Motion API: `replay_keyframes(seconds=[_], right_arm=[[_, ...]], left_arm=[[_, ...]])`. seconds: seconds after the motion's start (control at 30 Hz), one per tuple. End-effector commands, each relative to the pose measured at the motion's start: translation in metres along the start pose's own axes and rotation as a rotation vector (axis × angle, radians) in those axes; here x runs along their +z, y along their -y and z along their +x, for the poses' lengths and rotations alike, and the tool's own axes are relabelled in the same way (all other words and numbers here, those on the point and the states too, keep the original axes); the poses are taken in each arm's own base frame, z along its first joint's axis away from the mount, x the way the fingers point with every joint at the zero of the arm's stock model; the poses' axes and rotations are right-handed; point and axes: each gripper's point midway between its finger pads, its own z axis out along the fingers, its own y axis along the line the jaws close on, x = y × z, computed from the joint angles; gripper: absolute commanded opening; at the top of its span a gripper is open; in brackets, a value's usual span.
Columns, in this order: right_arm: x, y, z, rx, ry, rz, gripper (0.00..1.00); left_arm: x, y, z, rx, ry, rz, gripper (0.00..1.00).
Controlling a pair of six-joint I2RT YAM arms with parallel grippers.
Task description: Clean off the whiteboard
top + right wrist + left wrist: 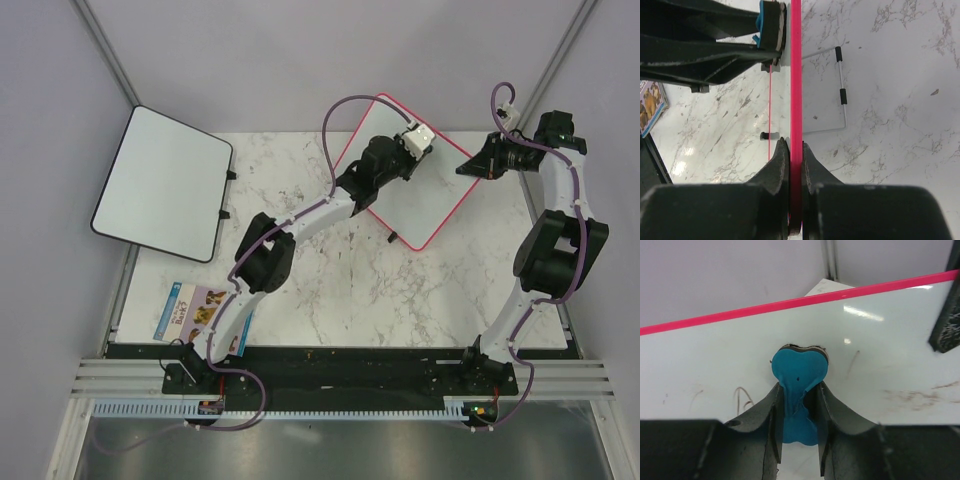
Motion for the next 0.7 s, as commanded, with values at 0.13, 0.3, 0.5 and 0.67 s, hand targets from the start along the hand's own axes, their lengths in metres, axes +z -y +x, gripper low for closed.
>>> replay_keyframes(seconds=[0.13,0.3,0.5,0.67], right_arm=[[0.023,-0.011,0.101,-0.006,-0.350,-0.042,0.00],[0.022,-0.013,0.102,-0.007,-0.356,-0.050,0.00],[0.022,-0.014,0.101,-0.013,-0.355,-0.062,0.00],[0.021,-0.016,0.101,-0.018,-0.357,-0.066,0.00]], left_arm=[[-0.017,-0.073,0.102,-0.087,-0.253,-0.164,0.02],[-0.023,-0.066,0.110,-0.110,-0.281,-0.107,0.02],[-0.026,0.005,0.091,-0.027,-0.252,0.092,0.02],[-0.028,0.100,0.060,0.044,-0.176,0.321,0.02]])
